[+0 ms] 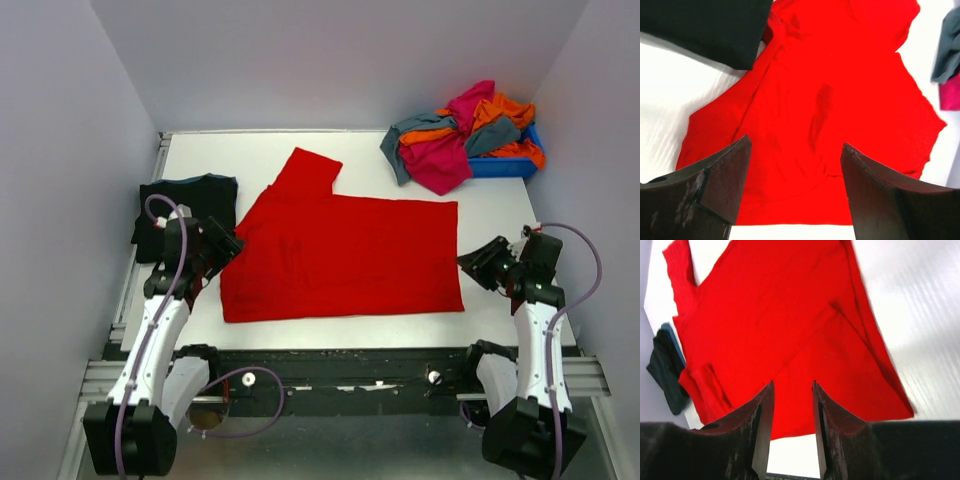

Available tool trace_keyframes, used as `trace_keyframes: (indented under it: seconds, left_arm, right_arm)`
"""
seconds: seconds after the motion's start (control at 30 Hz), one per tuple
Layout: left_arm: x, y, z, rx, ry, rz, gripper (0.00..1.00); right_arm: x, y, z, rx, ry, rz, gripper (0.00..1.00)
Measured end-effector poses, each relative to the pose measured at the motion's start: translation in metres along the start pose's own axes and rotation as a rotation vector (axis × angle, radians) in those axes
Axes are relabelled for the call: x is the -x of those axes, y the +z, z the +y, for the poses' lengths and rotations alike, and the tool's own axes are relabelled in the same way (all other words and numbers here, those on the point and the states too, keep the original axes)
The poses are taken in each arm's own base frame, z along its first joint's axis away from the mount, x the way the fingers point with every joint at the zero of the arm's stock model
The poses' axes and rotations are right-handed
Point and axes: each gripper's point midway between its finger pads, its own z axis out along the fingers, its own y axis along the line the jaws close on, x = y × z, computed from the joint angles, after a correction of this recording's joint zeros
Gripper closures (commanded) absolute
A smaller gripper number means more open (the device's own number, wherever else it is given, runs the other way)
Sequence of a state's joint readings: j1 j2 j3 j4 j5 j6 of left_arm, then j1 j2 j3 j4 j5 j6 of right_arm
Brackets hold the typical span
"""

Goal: Fold and stack the t-shirts
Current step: Fold the flattened tshirt in 1/3 of the way

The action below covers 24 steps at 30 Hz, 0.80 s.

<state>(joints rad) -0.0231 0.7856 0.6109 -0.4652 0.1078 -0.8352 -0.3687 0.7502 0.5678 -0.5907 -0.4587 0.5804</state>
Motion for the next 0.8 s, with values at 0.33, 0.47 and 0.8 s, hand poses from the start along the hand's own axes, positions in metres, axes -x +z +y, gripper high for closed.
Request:
trace_keyframes:
  seconds: [0.33,0.47,0.8]
  left_arm:
    - [0.002,0.053,-0.025,-0.002,0.158,0.062,0.35]
    - [0.003,0.069,-0.015,0.045,0.179,0.06,0.37]
    - [-0.002,0.107,-0.001,0.131,0.23,0.091,0.44]
  right_arm:
    - [-0.057,0.053,0.099,0.241,-0.351,0.309,0.63]
    - [-0.101,0.075,0.135,0.299,-0.452,0.427,0.63]
    - [-0.179,0.136,0.226,0.38,-0.605,0.554,0.65]
